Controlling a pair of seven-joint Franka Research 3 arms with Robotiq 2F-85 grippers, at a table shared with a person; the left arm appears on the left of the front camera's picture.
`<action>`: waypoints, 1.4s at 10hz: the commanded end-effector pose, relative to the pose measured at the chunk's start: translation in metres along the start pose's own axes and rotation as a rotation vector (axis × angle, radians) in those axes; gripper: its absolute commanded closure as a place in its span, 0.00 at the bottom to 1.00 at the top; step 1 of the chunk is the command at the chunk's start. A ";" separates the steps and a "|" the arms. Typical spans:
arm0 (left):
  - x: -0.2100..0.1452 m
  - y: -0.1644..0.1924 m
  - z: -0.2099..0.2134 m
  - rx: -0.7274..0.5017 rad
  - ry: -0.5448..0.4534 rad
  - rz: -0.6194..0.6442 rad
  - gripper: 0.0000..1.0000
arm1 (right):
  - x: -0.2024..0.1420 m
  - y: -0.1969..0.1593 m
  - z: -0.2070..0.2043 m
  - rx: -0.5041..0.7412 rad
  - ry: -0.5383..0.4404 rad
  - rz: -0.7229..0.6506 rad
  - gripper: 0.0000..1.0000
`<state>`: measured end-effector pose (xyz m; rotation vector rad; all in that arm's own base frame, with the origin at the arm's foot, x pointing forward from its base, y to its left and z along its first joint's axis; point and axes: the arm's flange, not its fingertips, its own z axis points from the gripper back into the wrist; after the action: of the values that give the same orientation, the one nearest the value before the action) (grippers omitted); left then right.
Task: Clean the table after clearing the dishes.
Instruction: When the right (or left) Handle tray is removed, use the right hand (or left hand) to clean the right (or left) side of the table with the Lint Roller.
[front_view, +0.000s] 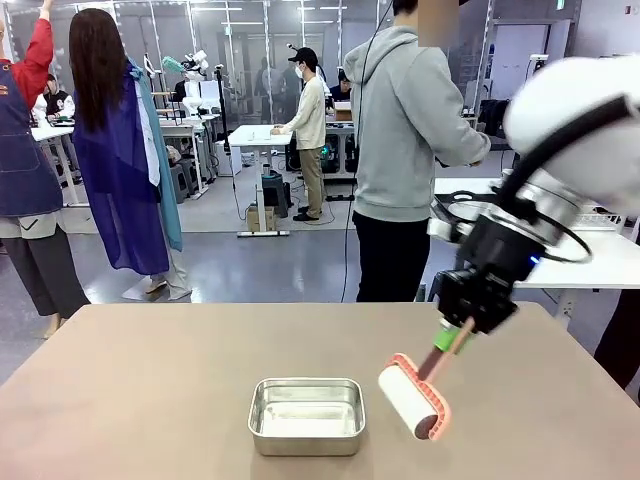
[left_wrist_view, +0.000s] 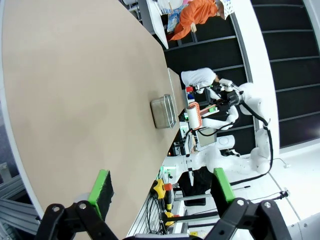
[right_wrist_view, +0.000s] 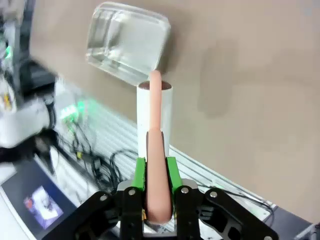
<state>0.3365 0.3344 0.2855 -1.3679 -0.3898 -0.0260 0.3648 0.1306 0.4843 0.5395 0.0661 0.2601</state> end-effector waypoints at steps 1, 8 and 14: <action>-0.002 -0.003 0.000 0.003 -0.004 0.001 0.00 | -0.029 -0.016 -0.011 0.057 -0.155 -0.108 0.88; -0.002 -0.003 0.000 0.003 -0.004 0.001 0.00 | -0.021 -0.024 -0.008 0.039 -0.084 -0.070 0.79; -0.002 -0.003 0.000 0.003 -0.004 0.001 0.00 | 0.060 -0.083 -0.045 0.216 -0.141 -0.206 0.79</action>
<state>0.3367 0.3343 0.2855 -1.3680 -0.3895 -0.0265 0.4259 0.0903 0.4087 0.7140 0.0531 0.0089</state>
